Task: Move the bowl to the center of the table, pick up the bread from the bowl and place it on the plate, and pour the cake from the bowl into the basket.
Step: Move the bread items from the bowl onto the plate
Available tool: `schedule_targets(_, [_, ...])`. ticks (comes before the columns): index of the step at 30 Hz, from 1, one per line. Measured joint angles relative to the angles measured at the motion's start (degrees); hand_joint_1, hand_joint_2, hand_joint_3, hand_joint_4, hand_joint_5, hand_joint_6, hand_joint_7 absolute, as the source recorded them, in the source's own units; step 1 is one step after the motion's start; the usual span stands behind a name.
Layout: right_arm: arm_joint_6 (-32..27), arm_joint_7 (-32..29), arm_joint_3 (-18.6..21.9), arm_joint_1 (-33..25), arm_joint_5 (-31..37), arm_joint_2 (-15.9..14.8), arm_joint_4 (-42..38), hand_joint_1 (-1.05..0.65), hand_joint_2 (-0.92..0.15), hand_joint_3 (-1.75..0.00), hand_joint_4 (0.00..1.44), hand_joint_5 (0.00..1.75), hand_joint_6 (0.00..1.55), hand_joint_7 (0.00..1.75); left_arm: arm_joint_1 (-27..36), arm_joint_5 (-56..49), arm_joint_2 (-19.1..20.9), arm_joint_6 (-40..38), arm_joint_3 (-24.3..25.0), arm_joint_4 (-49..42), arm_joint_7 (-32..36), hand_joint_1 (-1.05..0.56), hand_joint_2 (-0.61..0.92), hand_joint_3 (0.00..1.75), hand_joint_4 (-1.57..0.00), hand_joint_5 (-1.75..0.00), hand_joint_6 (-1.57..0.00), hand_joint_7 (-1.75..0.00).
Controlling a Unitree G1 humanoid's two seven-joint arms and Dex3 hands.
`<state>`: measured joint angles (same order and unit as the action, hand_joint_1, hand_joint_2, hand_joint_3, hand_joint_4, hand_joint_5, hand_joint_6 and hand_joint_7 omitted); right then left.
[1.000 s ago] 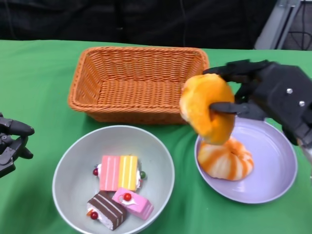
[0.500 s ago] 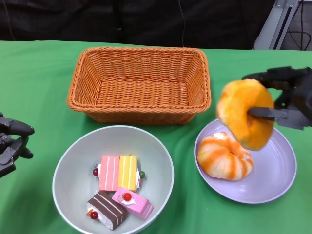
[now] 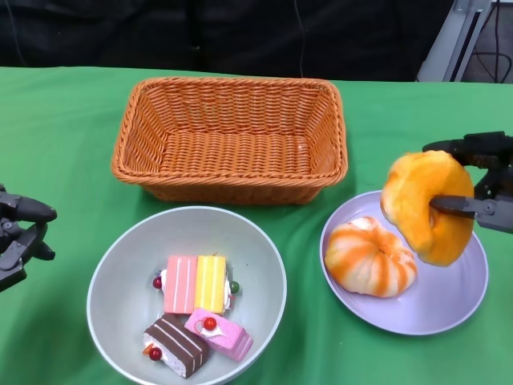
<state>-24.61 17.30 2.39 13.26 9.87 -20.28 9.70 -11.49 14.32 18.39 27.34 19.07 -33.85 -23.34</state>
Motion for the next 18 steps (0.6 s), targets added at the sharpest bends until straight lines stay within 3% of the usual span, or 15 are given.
schedule_targets(5, [0.38, -0.53, -0.18, -0.53, 0.03, -0.21, -2.72, -0.17, -0.92, -0.09, 0.68, 1.37, 1.08, 0.2, -0.15, 0.02, 0.0, 0.0, -0.01, -0.12, 0.0, -0.07, 0.71, 0.65, -0.86, -1.26, -0.93, -0.82])
schedule_targets(18, [2.26, -6.58, -6.69, 1.47, 8.98, -0.59, -14.48, -0.22, -0.92, -0.05, 0.72, 1.2, 1.05, 0.19, -0.41, -0.05, 0.17, 0.07, 0.02, -0.51, 0.0, -0.07, 0.72, 0.63, -0.85, -1.25, -0.93, -0.81])
